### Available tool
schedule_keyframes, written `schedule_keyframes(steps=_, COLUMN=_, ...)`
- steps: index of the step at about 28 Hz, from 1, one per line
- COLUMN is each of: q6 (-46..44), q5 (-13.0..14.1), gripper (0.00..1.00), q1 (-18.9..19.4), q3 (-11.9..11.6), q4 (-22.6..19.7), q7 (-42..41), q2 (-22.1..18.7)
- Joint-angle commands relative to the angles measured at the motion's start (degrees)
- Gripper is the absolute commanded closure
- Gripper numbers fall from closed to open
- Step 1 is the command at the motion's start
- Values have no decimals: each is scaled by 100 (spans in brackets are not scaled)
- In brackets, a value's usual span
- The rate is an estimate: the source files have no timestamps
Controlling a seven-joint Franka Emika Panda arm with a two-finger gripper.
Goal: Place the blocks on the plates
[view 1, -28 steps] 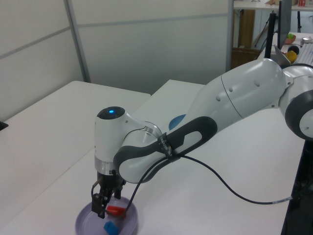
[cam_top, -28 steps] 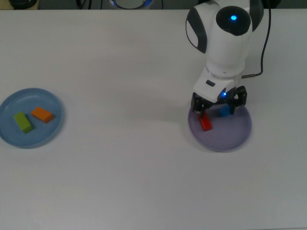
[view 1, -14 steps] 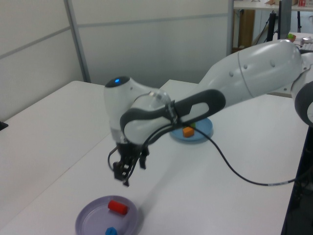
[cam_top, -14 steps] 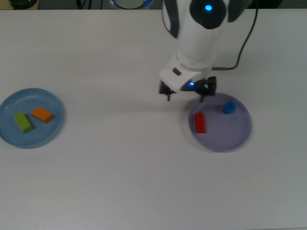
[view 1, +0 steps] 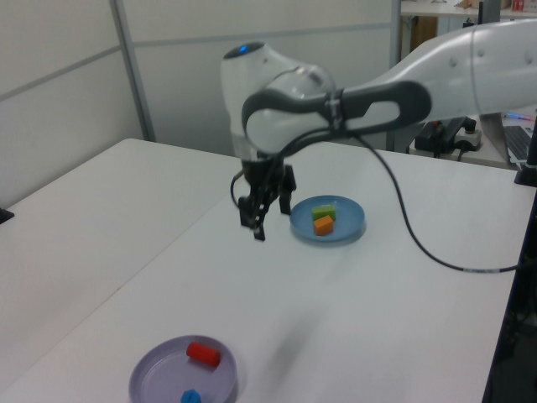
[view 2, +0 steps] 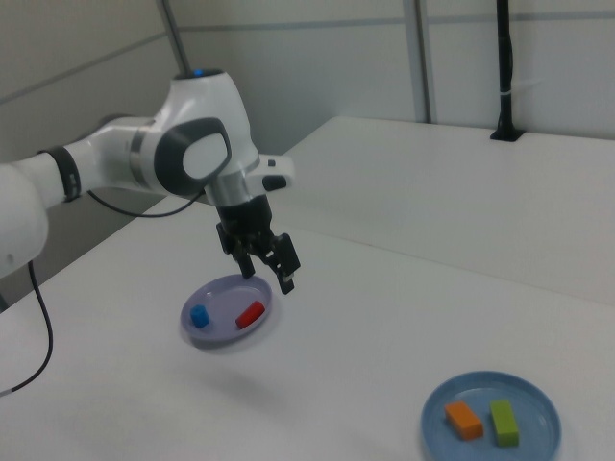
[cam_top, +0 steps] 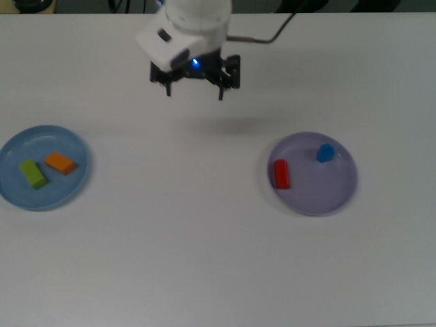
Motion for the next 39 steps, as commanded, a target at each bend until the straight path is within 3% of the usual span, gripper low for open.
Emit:
schedule_keyframes(steps=1, q6=-257, q5=-81, gripper=0, q1=65, q3=-232, q4=-101, q7=-85, q2=-354)
schedule_keyframes(steps=9, q6=-425, q5=-73, gripper=0, q1=65, q3=-461, q4=-13, q7=-533, q2=-486)
schedule_keyframes(steps=24, q6=-504, q5=-55, gripper=0, q1=-31, q3=-549, q4=-13, q7=-603, q2=-566)
schedule_keyframes(steps=29, q6=-495, q5=15, gripper=0, q1=-479, q3=-269, q4=-13, q7=-762, q2=-636)
schedule_keyframes(steps=33, q6=-469, q5=24, gripper=0, q1=-1050, q3=232, q4=-22, q7=-762, q2=-759)
schedule_keyframes(steps=34, q6=-469, q5=24, gripper=0, q1=-1321, q3=468, q4=-22, q7=-762, q2=-829)
schedule_keyframes(steps=39, q6=-478, q5=24, gripper=0, q1=-1815, q3=822, q4=-31, q7=-718, q2=-978)
